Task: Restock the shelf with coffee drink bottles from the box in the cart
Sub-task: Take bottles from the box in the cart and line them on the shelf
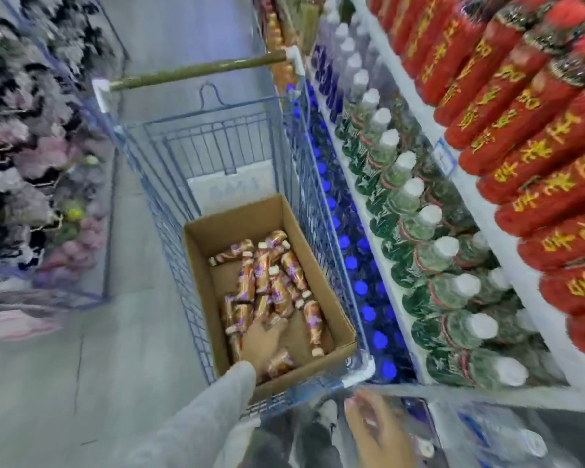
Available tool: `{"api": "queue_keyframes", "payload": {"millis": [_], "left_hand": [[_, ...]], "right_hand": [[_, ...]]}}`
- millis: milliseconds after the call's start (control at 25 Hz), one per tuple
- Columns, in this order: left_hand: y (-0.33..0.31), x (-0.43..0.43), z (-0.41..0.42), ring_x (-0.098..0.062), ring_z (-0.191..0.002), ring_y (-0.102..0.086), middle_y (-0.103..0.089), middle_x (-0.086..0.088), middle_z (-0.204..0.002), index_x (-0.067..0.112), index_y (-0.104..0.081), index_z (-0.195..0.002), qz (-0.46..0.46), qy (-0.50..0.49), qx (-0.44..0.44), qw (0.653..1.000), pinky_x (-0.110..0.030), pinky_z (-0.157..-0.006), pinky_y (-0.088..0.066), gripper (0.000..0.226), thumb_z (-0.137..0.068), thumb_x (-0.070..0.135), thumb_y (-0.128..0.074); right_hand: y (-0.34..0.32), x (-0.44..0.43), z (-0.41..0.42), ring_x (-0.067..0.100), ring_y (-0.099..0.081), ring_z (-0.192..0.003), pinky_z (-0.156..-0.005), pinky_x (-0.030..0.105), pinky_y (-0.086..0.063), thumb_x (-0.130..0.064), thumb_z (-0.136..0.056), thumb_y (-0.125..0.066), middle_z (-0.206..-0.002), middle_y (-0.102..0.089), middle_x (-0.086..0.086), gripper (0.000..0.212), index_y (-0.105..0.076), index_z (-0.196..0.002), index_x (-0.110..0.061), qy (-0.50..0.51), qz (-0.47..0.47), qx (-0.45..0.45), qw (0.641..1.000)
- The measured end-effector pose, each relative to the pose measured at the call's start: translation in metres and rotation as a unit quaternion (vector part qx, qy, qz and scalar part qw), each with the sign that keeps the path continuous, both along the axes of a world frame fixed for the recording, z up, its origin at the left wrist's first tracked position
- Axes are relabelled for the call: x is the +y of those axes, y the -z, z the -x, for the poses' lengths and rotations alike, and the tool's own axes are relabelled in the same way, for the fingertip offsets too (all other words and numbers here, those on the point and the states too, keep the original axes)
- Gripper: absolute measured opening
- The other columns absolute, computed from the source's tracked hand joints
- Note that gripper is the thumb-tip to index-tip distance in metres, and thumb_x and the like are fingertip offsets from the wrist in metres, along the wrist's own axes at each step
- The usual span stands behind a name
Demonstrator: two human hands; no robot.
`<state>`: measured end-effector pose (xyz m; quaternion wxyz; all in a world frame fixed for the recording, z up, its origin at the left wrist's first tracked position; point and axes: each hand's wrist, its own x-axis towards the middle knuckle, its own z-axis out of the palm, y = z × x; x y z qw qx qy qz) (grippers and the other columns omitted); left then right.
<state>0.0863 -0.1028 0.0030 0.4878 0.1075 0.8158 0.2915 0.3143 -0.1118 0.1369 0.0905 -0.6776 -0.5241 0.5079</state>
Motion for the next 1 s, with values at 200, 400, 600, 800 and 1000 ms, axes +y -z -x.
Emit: {"api": "queue_keyframes", "payload": {"millis": [200,400,600,800,1000], "left_hand": [[0.101,0.072,0.028,-0.023,-0.111,-0.057,-0.063,-0.001,-0.116,0.016,-0.06,-0.123,0.036,-0.029,-0.01,0.999,-0.037,-0.098,-0.044,0.039,-0.092,0.04,-0.066],[0.18,0.116,0.027,-0.036,-0.127,-0.051,-0.052,-0.015,-0.142,0.005,-0.048,-0.139,0.091,-0.083,0.047,0.991,-0.047,-0.112,-0.04,0.082,-0.078,0.054,-0.072],[0.197,0.123,0.008,-0.034,-0.138,-0.037,-0.028,-0.016,-0.154,0.001,-0.028,-0.149,0.073,-0.115,0.08,0.987,-0.038,-0.116,-0.029,0.084,-0.089,0.04,-0.072],[0.129,0.088,0.016,-0.011,-0.113,-0.063,-0.064,0.005,-0.127,0.021,-0.049,-0.14,-0.069,-0.19,-0.004,0.979,-0.021,-0.089,-0.053,0.059,-0.088,0.034,-0.075],[0.034,0.013,0.038,-0.023,-0.109,-0.07,-0.072,-0.006,-0.122,0.022,-0.061,-0.134,-0.151,-0.258,-0.105,0.949,-0.042,-0.087,-0.061,0.062,-0.077,0.031,-0.086]], "right_hand": [[0.043,0.026,0.017,0.016,-0.067,-0.109,-0.076,0.008,-0.045,0.012,-0.081,-0.073,-0.077,-0.072,-0.006,0.046,-0.069,-0.072,-0.033,0.05,0.087,0.066,0.993],[0.05,0.062,0.02,0.009,-0.063,-0.107,-0.091,0.024,-0.043,-0.053,-0.034,-0.09,-0.102,-0.072,-0.013,0.071,-0.068,-0.096,-0.027,0.041,0.187,0.094,0.977],[0.065,0.071,0.022,0.003,-0.066,-0.1,-0.077,0.009,-0.048,-0.023,-0.079,-0.08,-0.104,-0.074,-0.014,0.02,-0.071,-0.093,-0.035,0.035,0.184,0.075,0.979],[0.062,0.08,0.039,-0.012,-0.064,-0.09,-0.072,0.002,-0.045,-0.022,-0.089,-0.072,-0.095,-0.073,-0.025,0.015,-0.072,-0.098,-0.034,0.023,0.122,0.068,0.99],[0.117,0.133,0.113,-0.005,-0.061,-0.105,-0.086,0.02,-0.047,-0.043,-0.096,-0.061,-0.112,-0.066,-0.021,0.028,-0.06,-0.122,-0.033,-0.159,0.103,0.036,0.981]]}}
